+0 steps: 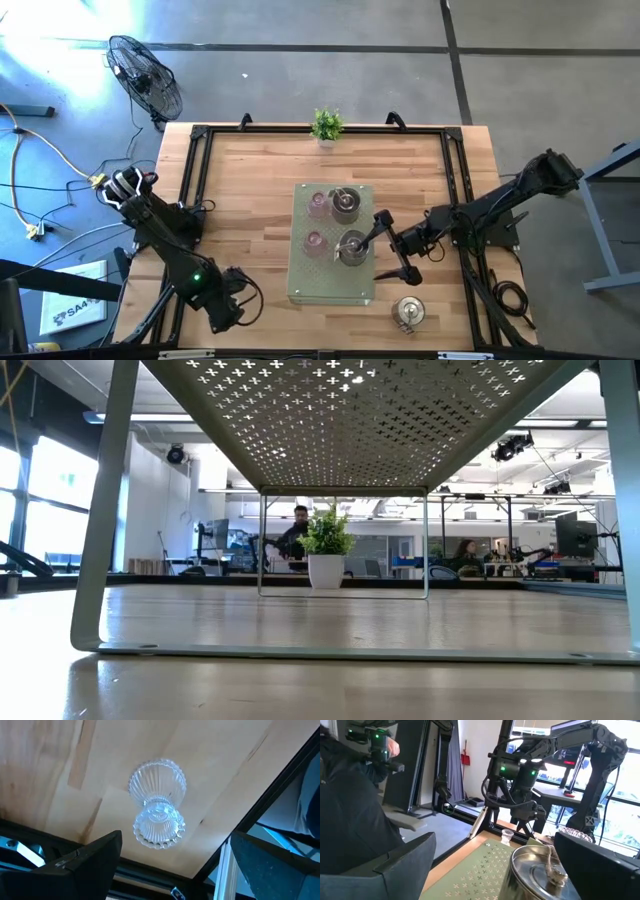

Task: Pick & Place candle stick holders
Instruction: Put the transparent candle holder on the shelf

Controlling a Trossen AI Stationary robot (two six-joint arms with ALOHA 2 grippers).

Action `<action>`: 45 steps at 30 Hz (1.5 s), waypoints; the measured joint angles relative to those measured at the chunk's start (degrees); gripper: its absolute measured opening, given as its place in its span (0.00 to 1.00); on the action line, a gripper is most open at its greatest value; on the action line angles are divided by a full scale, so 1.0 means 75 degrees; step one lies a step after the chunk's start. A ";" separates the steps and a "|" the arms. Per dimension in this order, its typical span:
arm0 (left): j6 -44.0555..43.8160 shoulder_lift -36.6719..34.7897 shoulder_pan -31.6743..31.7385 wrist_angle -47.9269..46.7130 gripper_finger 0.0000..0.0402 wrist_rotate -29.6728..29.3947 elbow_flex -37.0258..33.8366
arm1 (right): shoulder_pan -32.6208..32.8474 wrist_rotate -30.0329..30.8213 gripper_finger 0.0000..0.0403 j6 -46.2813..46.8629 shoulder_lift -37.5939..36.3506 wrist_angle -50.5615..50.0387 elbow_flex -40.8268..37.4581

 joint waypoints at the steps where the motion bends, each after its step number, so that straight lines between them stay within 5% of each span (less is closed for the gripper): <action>1: 0.0010 0.0000 0.0001 -0.0004 0.91 -0.0027 0.0000 | 0.0000 0.0000 0.99 0.0029 0.0000 0.0000 0.0000; 12: 0.0283 0.0095 -0.0115 -0.0306 0.91 -0.0881 0.0000 | 0.0000 0.0019 0.99 -0.0160 0.0000 0.0064 0.0000; 45: -0.0682 0.0353 -0.0101 0.0003 0.91 0.0021 -0.0813 | -0.0277 0.0460 0.99 -0.0099 0.0000 0.0003 0.0000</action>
